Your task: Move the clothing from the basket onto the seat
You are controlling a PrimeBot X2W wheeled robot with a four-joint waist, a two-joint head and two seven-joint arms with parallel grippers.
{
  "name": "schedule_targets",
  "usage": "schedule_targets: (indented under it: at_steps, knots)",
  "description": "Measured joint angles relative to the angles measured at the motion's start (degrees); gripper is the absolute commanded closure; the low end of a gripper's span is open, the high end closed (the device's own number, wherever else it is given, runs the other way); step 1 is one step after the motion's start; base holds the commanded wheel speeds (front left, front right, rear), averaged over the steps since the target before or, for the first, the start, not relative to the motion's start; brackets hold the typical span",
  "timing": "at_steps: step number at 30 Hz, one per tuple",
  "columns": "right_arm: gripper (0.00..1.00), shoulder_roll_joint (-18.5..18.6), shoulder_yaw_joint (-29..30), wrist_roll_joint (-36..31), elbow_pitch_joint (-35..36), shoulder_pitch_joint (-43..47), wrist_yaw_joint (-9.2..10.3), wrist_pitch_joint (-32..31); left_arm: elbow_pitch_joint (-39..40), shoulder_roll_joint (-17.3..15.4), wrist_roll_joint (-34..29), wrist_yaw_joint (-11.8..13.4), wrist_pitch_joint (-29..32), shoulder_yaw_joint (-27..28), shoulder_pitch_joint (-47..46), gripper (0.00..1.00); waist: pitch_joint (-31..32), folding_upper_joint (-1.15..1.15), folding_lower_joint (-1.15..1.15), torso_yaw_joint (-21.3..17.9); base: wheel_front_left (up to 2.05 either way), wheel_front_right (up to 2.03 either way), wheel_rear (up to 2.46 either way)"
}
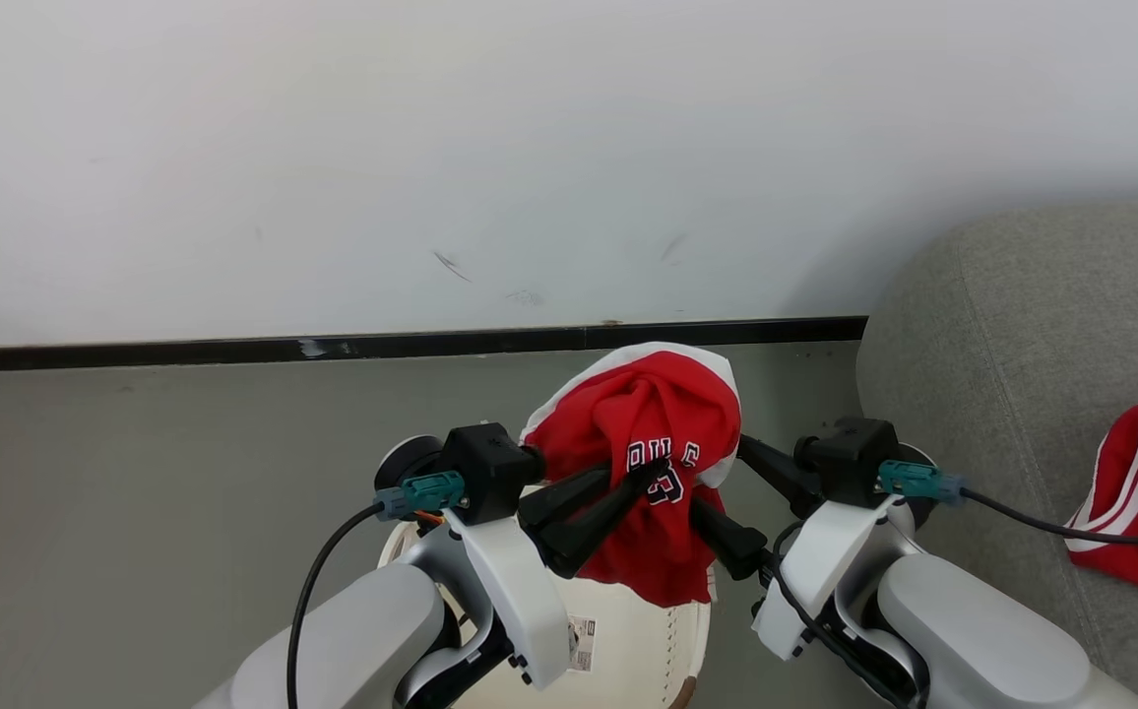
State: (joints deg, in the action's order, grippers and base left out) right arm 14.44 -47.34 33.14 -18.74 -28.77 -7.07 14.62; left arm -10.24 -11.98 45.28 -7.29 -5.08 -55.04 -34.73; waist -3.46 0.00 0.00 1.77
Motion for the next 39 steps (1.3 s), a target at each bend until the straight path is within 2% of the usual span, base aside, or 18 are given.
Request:
schedule_targets:
  at_steps: [1,2,3,17,18,19,20,21,22,23,24,39]
  knots:
    - [0.56,0.04,-0.26,0.11,-0.04,-0.02,0.0,0.0,0.01,-0.1,0.0,0.0,0.01,-0.09,0.0,1.0,0.0,0.0,0.0,-0.02,0.0,0.0,0.0]
    - [0.75,0.05,-0.51,0.11,-0.02,-0.06,0.0,0.0,0.03,-0.2,0.0,0.0,0.01,-0.13,0.0,1.0,0.01,0.0,0.0,-0.05,0.0,0.0,0.0]
    - [1.0,0.04,-0.68,0.16,-0.01,-0.21,0.0,0.0,0.05,-0.3,0.01,0.0,0.01,-0.13,0.0,1.0,0.02,0.0,0.0,-0.08,0.0,0.0,0.0]
    - [1.0,0.7,-0.52,1.8,0.09,-1.11,0.0,0.0,-0.04,-1.18,0.67,0.0,-0.02,0.07,0.0,1.0,0.3,0.0,0.0,-0.82,0.0,0.0,0.0]
    - [1.0,0.71,-0.34,2.11,0.09,-1.09,0.0,0.0,-0.08,-1.23,0.67,0.0,-0.02,0.16,0.01,0.87,0.35,0.0,0.0,-0.89,0.0,0.0,0.0]
    - [1.0,0.75,-0.08,2.32,0.1,-1.09,0.0,0.0,-0.1,-1.26,0.68,0.0,-0.02,0.29,0.01,0.64,0.39,0.0,0.0,-0.96,0.0,0.0,0.0]
    - [1.0,0.8,0.22,2.47,0.11,-1.08,0.0,0.0,-0.1,-1.29,0.68,0.0,-0.03,0.41,0.01,0.51,0.43,0.0,0.0,-1.03,0.0,0.0,0.0]
    - [1.0,0.91,0.51,2.69,0.11,-1.08,0.0,0.0,-0.11,-1.31,0.73,0.01,-0.03,0.52,0.01,0.51,0.47,0.0,0.0,-1.1,0.0,0.0,0.0]
    - [1.0,1.07,0.79,2.76,0.11,-1.06,0.0,0.0,-0.11,-1.32,0.86,0.01,-0.03,0.59,0.01,0.21,0.5,0.0,0.0,-1.18,0.0,0.0,0.0]
    - [1.0,1.24,1.14,2.78,0.11,-1.03,0.0,0.0,-0.11,-1.33,1.0,0.01,-0.04,0.65,0.01,0.08,0.52,0.0,0.0,-1.26,0.0,0.0,0.0]
    - [1.0,1.47,1.52,2.78,0.12,-1.03,0.0,0.0,-0.11,-1.33,1.01,0.01,-0.04,0.71,0.01,0.0,0.53,0.0,0.0,-1.34,0.0,0.0,0.0]
    - [1.0,4.32,9.45,2.67,1.47,0.14,0.0,0.0,-0.71,-2.01,1.08,0.57,-0.55,1.46,0.14,0.0,0.69,0.0,0.0,-3.18,0.0,0.0,0.0]
